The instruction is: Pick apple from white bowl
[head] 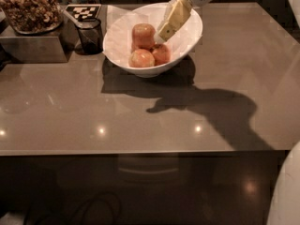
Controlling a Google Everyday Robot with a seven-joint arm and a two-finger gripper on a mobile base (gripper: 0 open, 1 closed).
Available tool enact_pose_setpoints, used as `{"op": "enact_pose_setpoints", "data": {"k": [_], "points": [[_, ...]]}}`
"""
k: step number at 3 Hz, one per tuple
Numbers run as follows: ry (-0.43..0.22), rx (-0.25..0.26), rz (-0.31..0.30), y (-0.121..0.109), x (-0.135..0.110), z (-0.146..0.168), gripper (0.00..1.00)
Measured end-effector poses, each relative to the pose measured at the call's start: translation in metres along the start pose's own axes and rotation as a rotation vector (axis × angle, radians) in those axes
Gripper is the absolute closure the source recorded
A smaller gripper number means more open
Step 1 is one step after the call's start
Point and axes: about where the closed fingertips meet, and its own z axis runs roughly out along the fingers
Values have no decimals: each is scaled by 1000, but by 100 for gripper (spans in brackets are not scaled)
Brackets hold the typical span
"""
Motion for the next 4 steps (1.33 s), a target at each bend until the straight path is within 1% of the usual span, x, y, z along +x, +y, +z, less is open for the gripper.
{"op": "enact_pose_setpoints", "data": {"k": [1,2,3,4], "points": [[-57,-73,-47,-4,-12,37,0],[-123,-180,-136,-13,-51,95,0],[-153,-153,-163,-23,-71,91,0],[-145,-159,-110,-23,-49,91,0]]}}
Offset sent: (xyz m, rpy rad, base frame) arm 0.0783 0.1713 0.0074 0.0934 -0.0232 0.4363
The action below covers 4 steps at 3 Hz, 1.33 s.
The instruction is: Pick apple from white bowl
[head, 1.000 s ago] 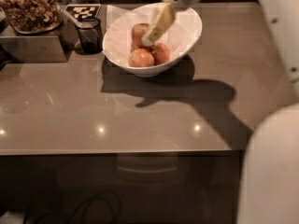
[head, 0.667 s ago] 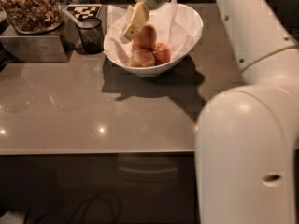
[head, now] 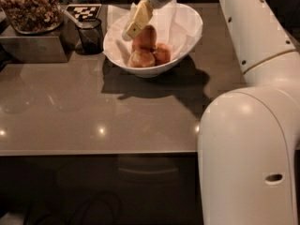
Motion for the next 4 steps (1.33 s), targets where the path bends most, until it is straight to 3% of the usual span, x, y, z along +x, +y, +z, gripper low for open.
{"op": "enact_pose_setpoints", "data": {"k": [2,3,4], "points": [[7,-81,70,-2,48,19,0],[6,-82,71,-2,50,20,0],[9,-54,118,-12,69,18,0]]}}
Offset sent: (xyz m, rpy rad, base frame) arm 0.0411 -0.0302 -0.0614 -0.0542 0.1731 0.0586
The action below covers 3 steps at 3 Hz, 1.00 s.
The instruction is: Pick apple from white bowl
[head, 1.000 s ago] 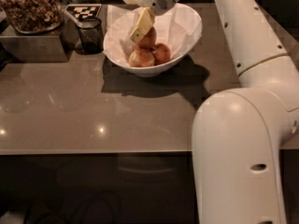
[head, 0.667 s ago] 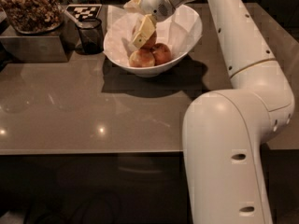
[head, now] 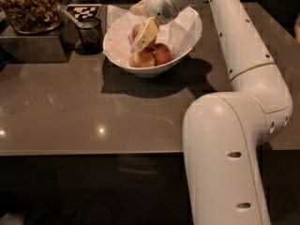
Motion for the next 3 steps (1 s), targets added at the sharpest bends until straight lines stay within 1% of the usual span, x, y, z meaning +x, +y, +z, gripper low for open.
{"op": "enact_pose_setpoints", "data": {"k": [1,2,3], "points": [[29,5,52,-4,20,-3,0],[29,5,52,-4,20,-3,0],[17,32,99,-3,39,-14,0]]}}
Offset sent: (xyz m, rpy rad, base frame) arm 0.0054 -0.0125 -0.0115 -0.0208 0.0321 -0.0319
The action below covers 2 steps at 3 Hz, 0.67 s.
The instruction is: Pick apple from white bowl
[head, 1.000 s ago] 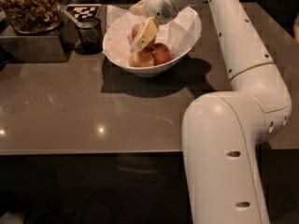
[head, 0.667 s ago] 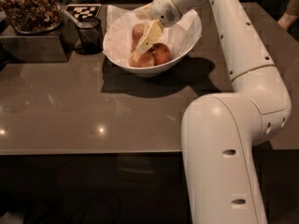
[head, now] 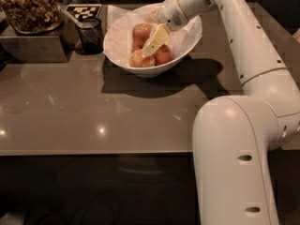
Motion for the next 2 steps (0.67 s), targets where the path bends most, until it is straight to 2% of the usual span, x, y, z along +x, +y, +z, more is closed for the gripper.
{"op": "enact_pose_setpoints", "data": {"k": [1,2], "points": [[0,0,0,0,0,0,0],[0,0,0,0,0,0,19]]}}
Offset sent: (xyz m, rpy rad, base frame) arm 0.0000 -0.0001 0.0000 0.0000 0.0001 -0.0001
